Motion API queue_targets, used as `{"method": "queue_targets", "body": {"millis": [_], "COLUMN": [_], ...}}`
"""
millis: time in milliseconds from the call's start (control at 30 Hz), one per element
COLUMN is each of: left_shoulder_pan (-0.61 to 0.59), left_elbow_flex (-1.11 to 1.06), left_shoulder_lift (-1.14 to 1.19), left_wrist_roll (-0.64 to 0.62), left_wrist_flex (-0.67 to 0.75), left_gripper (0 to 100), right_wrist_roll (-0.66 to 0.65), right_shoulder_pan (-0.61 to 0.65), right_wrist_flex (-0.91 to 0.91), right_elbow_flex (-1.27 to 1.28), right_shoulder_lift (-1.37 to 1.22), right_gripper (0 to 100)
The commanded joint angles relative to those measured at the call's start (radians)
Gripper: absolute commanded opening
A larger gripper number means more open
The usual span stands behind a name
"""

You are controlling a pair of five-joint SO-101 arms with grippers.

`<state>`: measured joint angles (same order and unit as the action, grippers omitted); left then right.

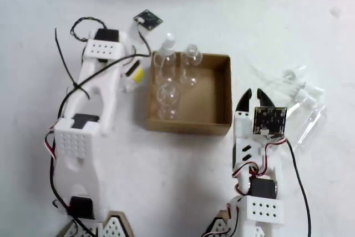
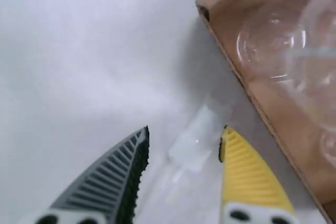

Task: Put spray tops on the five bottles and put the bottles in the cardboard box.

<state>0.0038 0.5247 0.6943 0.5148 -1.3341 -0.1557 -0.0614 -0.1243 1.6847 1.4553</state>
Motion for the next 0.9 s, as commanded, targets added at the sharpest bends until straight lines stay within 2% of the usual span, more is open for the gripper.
{"method": "queue_targets", "body": {"millis": [0, 367, 867], "left_shoulder_pan": [0.005, 0.013, 0.012], "left_elbow_flex": [0.014, -0.103, -0.038], "left_shoulder_lift": [-0.015, -0.015, 0.051], "left_wrist_roll": [0.011, 0.011, 0.002], "left_wrist_flex": [0.041, 0.16, 0.089], "left_gripper": [21, 21, 20], "right_wrist_roll": [0.006, 0.006, 0.006], "right_shoulder_pan": [0.004, 0.004, 0.004], "right_wrist_flex": [0.019, 0.019, 0.019], "right_elbow_flex": [0.011, 0.011, 0.011], "right_shoulder_lift": [-0.005, -0.005, -0.005], "right_gripper": [6.0, 6.0, 6.0]}}
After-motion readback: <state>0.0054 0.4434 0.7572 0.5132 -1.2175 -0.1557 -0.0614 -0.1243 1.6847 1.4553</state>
